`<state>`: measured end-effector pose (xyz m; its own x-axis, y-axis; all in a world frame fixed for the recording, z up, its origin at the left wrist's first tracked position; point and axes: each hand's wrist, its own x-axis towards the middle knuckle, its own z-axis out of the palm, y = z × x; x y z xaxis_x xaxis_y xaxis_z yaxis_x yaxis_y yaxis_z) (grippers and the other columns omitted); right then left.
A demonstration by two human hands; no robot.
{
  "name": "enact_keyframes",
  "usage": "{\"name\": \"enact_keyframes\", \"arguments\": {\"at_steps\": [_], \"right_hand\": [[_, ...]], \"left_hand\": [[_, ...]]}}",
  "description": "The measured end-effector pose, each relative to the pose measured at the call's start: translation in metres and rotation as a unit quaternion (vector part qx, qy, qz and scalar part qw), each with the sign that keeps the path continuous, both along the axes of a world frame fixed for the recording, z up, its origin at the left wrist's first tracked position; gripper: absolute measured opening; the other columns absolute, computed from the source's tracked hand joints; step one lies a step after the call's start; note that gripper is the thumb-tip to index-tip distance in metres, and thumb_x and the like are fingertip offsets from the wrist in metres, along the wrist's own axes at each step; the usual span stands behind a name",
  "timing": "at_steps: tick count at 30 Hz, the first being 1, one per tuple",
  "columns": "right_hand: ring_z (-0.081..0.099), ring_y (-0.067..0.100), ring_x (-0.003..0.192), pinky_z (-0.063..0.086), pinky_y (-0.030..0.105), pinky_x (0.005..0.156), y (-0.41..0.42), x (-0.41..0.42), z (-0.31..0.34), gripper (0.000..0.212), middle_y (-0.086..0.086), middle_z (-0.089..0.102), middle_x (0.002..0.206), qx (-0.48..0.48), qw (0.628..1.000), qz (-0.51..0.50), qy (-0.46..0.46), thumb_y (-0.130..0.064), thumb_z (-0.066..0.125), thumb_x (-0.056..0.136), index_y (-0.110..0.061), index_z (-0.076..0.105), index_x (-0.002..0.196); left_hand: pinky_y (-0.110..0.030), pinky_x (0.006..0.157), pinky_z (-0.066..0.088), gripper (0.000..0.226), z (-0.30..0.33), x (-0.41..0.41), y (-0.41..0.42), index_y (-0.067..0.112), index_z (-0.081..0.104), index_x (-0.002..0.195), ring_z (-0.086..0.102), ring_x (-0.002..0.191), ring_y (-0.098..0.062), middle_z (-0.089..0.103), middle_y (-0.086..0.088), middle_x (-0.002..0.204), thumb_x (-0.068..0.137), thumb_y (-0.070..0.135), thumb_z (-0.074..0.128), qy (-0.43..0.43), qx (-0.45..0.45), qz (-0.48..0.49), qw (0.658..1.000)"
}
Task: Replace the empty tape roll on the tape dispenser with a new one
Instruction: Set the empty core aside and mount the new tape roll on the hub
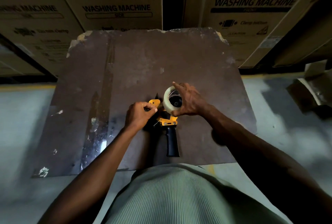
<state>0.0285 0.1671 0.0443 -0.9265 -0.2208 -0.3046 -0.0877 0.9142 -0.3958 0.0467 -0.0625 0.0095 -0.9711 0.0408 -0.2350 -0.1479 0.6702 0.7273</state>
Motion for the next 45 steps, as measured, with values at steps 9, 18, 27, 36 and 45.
{"name": "enact_keyframes", "arguments": {"at_steps": [9,18,27,36,45], "right_hand": [[0.042,0.036,0.134,0.038,0.046,0.113,0.0,-0.002,-0.015,0.127,0.016,0.039,0.151,0.016,1.0,0.014,0.001,-0.06,0.086,0.063,-0.017,0.019,0.162],[0.041,0.036,0.134,0.04,0.048,0.111,0.004,-0.006,-0.021,0.127,0.016,0.038,0.151,0.01,1.0,0.015,-0.004,-0.063,0.083,0.062,-0.019,0.018,0.161],[0.039,0.036,0.135,0.038,0.047,0.113,0.005,-0.01,-0.022,0.129,0.016,0.036,0.152,0.0,1.0,0.022,-0.012,-0.069,0.076,0.058,-0.02,0.018,0.162],[0.037,0.036,0.139,0.033,0.048,0.117,0.008,-0.013,-0.027,0.128,0.018,0.035,0.155,-0.005,0.999,0.044,-0.005,-0.059,0.086,0.063,-0.016,0.017,0.162],[0.03,0.037,0.146,0.034,0.049,0.119,0.016,-0.007,-0.03,0.134,0.018,0.032,0.159,-0.07,0.997,0.005,-0.025,-0.07,0.084,0.06,-0.018,0.014,0.162]], "left_hand": [[-0.031,0.071,0.057,0.01,-0.007,0.006,0.001,0.025,0.078,0.081,0.071,0.077,-0.01,0.077,0.007,0.081,0.078,0.034,0.08,-0.016,-0.013,0.0,1.0],[-0.032,0.066,0.052,0.007,-0.005,0.008,0.004,0.025,0.077,0.078,0.062,0.065,-0.01,0.067,0.009,0.065,0.081,0.031,0.077,-0.029,-0.006,-0.029,0.999],[-0.032,0.069,0.056,0.011,-0.006,0.014,0.004,0.024,0.079,0.079,0.07,0.074,-0.01,0.075,0.007,0.074,0.079,0.035,0.078,-0.046,-0.009,-0.006,0.999],[-0.037,0.117,0.029,0.053,0.009,-0.034,0.016,0.028,0.058,0.137,0.041,0.136,-0.021,0.059,0.001,0.137,0.087,0.041,0.07,-0.001,0.036,-0.136,0.99],[-0.058,0.114,0.029,0.071,-0.01,-0.045,0.026,0.06,0.033,0.141,0.037,0.138,-0.03,0.05,-0.022,0.136,0.073,0.076,0.047,-0.083,0.013,-0.178,0.98]]}}
